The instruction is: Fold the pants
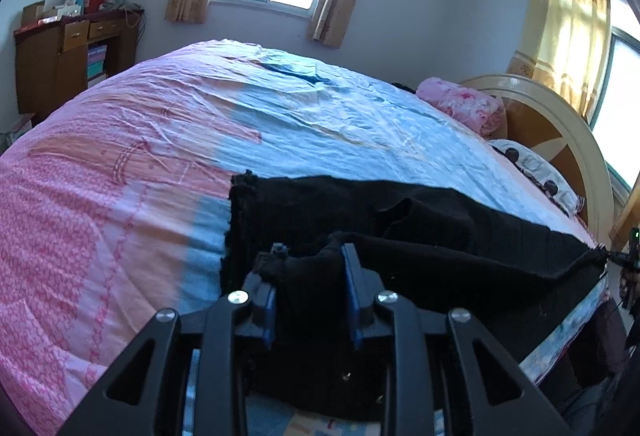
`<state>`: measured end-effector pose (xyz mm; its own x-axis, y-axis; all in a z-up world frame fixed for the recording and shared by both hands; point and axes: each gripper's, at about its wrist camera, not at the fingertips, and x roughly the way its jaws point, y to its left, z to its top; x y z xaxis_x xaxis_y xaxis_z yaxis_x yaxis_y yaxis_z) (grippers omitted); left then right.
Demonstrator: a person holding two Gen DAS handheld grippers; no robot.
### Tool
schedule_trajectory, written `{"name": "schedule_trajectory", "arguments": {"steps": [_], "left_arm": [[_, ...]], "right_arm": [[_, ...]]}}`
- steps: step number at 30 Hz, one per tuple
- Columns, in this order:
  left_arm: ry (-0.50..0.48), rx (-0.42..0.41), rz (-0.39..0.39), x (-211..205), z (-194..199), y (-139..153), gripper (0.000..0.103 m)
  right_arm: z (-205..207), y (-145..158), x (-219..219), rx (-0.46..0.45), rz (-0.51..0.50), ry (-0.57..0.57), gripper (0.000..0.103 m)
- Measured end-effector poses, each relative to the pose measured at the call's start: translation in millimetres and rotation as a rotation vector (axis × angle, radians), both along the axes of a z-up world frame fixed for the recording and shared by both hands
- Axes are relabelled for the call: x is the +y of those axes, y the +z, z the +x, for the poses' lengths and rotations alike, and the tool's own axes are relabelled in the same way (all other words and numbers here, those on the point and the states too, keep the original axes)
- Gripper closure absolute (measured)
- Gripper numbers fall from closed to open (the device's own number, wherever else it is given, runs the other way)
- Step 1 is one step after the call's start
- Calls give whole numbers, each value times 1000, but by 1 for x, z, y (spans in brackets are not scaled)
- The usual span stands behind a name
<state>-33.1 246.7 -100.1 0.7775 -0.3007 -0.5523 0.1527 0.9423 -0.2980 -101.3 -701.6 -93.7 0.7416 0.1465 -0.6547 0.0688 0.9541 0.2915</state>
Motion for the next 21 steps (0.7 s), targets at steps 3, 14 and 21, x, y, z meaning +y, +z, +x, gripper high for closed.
{"name": "schedule_trajectory", "arguments": {"steps": [3, 14, 21], "left_arm": [[-6, -26, 34, -3, -6, -2, 73], [-32, -69, 123, -9, -23, -9, 71], [-38, -83, 107, -7, -25, -8, 71]], "right_arm": [[-16, 5, -3, -5, -5, -40, 73], [-12, 66, 176, -137, -186, 228, 67], [37, 23, 385, -80, -296, 727, 67]]}}
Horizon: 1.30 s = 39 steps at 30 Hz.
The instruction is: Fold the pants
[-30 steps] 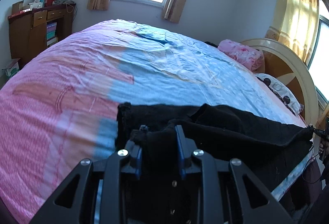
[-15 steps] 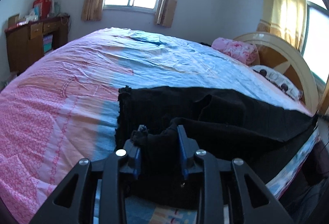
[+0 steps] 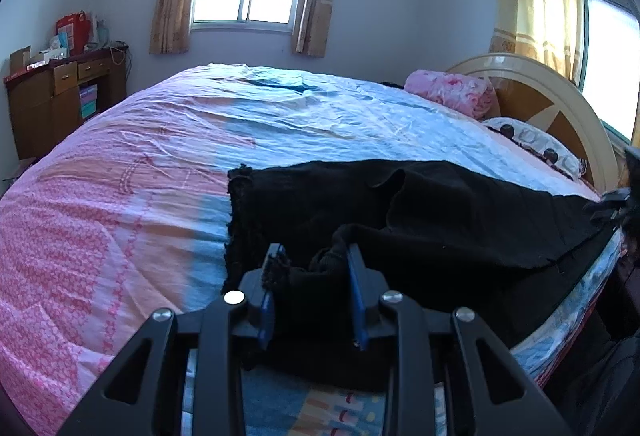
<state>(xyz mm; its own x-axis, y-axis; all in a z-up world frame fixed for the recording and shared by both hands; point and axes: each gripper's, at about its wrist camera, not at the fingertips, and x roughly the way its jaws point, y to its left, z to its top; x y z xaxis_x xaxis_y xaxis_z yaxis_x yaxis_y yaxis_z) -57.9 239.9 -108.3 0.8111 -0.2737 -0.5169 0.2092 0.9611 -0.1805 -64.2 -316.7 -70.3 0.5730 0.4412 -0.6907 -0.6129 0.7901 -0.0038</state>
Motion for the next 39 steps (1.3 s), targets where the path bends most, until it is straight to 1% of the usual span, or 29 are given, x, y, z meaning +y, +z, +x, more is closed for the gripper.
{"name": "schedule_trajectory", "arguments": {"steps": [2, 5, 9, 11, 12, 13, 14, 15, 16, 20, 27, 28, 30, 32, 34, 36, 38, 39], "left_arm": [[4, -3, -12, 1, -1, -1, 71], [8, -5, -37, 3, -2, -2, 71], [4, -7, -46, 3, -1, -2, 71], [1, -7, -37, 2, 1, -2, 71], [-2, -8, -36, 2, 1, -1, 71], [-3, -9, -33, 1, 2, 0, 71], [-4, -10, -29, 1, 2, 1, 71], [-8, -12, -32, 1, 2, 3, 71], [-8, -14, -31, 1, 2, 4, 71], [-9, -19, -22, 0, 2, 7, 71], [-7, -43, -13, 6, -7, 18, 71], [-11, -53, 1, 5, -8, 21, 71], [-26, -78, 54, 3, -13, 28, 71], [-50, -92, 116, -2, -17, 30, 71], [-76, -72, 182, -4, -19, 24, 71], [-100, -31, 190, -1, -25, 10, 70], [-98, -17, 214, 2, -32, -1, 66], [-97, -6, 201, 5, -36, -5, 63]], "right_arm": [[1, -17, 50, -16, -87, 92, 67], [-2, -36, 97, -53, -171, 187, 67], [4, -58, 120, -40, -227, 238, 67], [6, -70, 127, -69, -293, 239, 67], [7, -74, 126, -71, -295, 242, 67], [10, -74, 123, -52, -274, 237, 67], [15, -72, 122, -26, -250, 225, 69], [21, -69, 118, 1, -222, 205, 76], [24, -68, 114, 9, -212, 188, 88], [28, -63, 106, 28, -182, 172, 97], [4, -35, 100, -3, -136, 229, 99], [1, -32, 98, 0, -125, 238, 99], [-6, -27, 93, 21, -102, 270, 99], [-13, -32, 96, 33, -115, 314, 99], [-17, -43, 99, 68, -145, 347, 99], [-23, -57, 106, 85, -182, 381, 99], [-23, -69, 109, 100, -213, 383, 99], [-22, -71, 109, 102, -209, 379, 99]]}}
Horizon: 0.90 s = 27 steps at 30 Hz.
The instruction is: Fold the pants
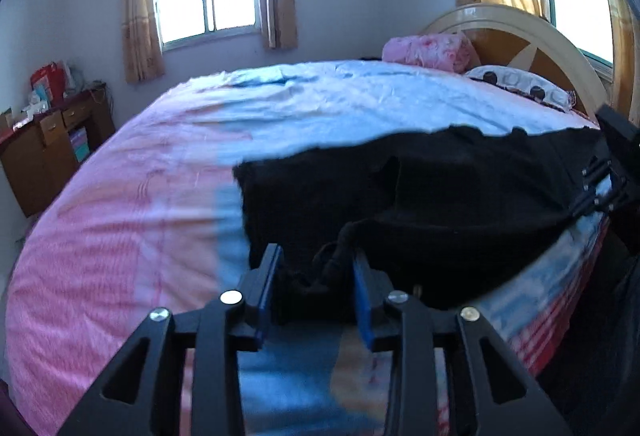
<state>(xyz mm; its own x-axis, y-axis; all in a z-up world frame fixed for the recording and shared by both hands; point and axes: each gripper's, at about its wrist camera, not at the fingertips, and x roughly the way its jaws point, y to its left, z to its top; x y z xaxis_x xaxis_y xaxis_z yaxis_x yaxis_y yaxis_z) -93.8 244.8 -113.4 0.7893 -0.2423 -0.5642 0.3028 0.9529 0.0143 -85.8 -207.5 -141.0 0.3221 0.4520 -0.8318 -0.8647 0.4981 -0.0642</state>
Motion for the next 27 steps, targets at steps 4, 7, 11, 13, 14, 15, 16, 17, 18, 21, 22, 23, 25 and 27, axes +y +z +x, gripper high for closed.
{"name": "schedule_trajectory", "arguments": {"steps": [4, 7, 11, 13, 14, 15, 16, 17, 18, 21, 22, 23, 25, 27], "left_arm": [[75, 16, 9, 15, -14, -6, 33], [105, 39, -19, 29, -19, -8, 31], [138, 32, 1, 30, -15, -12, 24], [158, 35, 35, 28, -9, -15, 15], [155, 41, 49, 27, -5, -16, 15], [155, 47, 63, 27, -2, -16, 12], [153, 49, 64, 28, -2, -15, 10], [142, 55, 62, 29, -3, -12, 10], [135, 56, 70, 30, -6, -10, 10], [112, 55, 142, 29, -22, -8, 11], [115, 64, 160, 31, -26, -9, 10], [119, 79, 168, 34, -30, -11, 9], [140, 106, 163, 43, -36, -16, 9], [182, 107, 99, 56, -40, -14, 9]], "right_arm": [[10, 4, -8, 66, 28, -7, 98], [11, 10, -13, 78, 30, 8, 98], [9, 18, -13, 96, 73, 6, 97], [6, 21, -13, 140, 88, 37, 97], [2, 19, -8, 149, 79, 65, 97], [-5, 16, -1, 134, 48, 91, 97], [-9, 15, 2, 120, 24, 103, 97], [-12, 16, 3, 133, 25, 114, 97], [-12, 18, 2, 145, 41, 117, 97], [0, 33, -12, 161, 121, 60, 97], [7, 39, -16, 163, 155, 31, 97], [15, 46, -22, 162, 193, -6, 97], [37, 59, -35, 171, 284, -95, 97], [63, 70, -47, 198, 365, -168, 97]]}}
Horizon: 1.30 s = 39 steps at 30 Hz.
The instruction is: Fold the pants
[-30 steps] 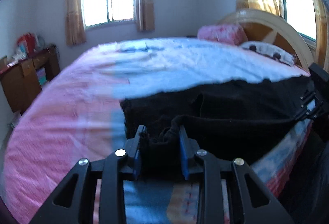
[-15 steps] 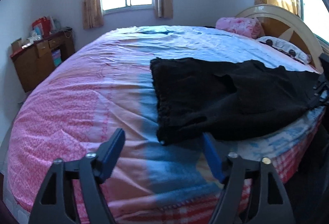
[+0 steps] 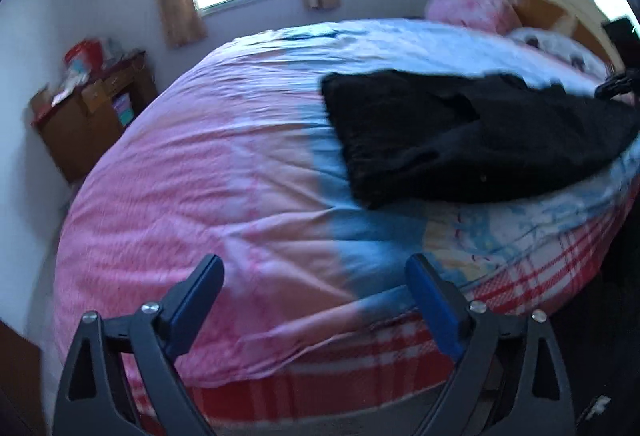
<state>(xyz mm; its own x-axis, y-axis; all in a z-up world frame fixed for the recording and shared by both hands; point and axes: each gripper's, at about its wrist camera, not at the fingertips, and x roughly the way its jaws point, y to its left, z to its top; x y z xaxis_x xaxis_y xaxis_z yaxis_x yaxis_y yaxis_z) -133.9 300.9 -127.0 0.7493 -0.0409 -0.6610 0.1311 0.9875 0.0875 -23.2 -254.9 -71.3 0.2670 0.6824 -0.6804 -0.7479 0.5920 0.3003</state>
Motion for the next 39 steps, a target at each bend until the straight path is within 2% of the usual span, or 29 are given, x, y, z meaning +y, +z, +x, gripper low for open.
{"name": "schedule_trajectory", "arguments": {"steps": [2, 4, 7, 8, 9, 11, 12, 14, 17, 19, 24, 25, 26, 27, 28, 29, 33, 35, 37, 39], "left_arm": [[60, -41, -88, 11, -4, 11, 9], [91, -95, -141, 12, -7, 25, 8], [103, -179, -203, 3, -1, 45, 1], [106, -198, -227, -2, 4, 50, 0], [92, -206, -262, -7, 12, 53, 0], [67, -200, -286, -18, 29, 56, 0], [64, -186, -282, -26, 40, 54, 0], [37, -157, -281, -36, 57, 49, 0], [30, -122, -219, -52, 81, 39, 0], [44, -110, -180, -58, 93, 35, 0], [44, -73, -200, -58, 111, 25, 0], [41, -69, -203, -58, 113, 24, 0], [39, -67, -205, -60, 113, 23, 0], [34, -67, -203, -61, 114, 23, 0], [31, -67, -194, -63, 116, 23, 0], [34, -65, -178, -65, 118, 24, 0], [78, -45, -73, -68, 135, 18, 0], [90, -24, -66, -65, 141, 16, 0], [94, -7, -72, -62, 144, 14, 0], [95, -11, -57, -64, 139, 19, 0]], "right_arm": [[27, 7, -6, 33, 72, -71, 97], [57, 13, -6, 92, 155, -94, 97], [94, 8, 12, 201, 201, -107, 95], [107, 3, 17, 249, 220, -116, 91], [121, -2, 23, 298, 236, -139, 85], [149, -15, 27, 389, 279, -206, 45], [159, -18, 24, 412, 308, -228, 43], [178, -24, 22, 466, 366, -257, 43], [199, -34, 27, 561, 398, -248, 43], [205, -39, 37, 567, 322, -260, 43], [214, -59, 67, 612, 232, -227, 43], [216, -63, 72, 620, 237, -216, 47], [219, -65, 78, 632, 251, -206, 64], [221, -66, 81, 623, 244, -224, 73], [224, -65, 83, 599, 251, -248, 88], [225, -64, 82, 580, 268, -263, 93], [233, -64, 75, 526, 274, -342, 96], [237, -76, 71, 576, 293, -365, 96], [242, -81, 72, 596, 305, -339, 96], [241, -80, 64, 620, 314, -330, 89]]}}
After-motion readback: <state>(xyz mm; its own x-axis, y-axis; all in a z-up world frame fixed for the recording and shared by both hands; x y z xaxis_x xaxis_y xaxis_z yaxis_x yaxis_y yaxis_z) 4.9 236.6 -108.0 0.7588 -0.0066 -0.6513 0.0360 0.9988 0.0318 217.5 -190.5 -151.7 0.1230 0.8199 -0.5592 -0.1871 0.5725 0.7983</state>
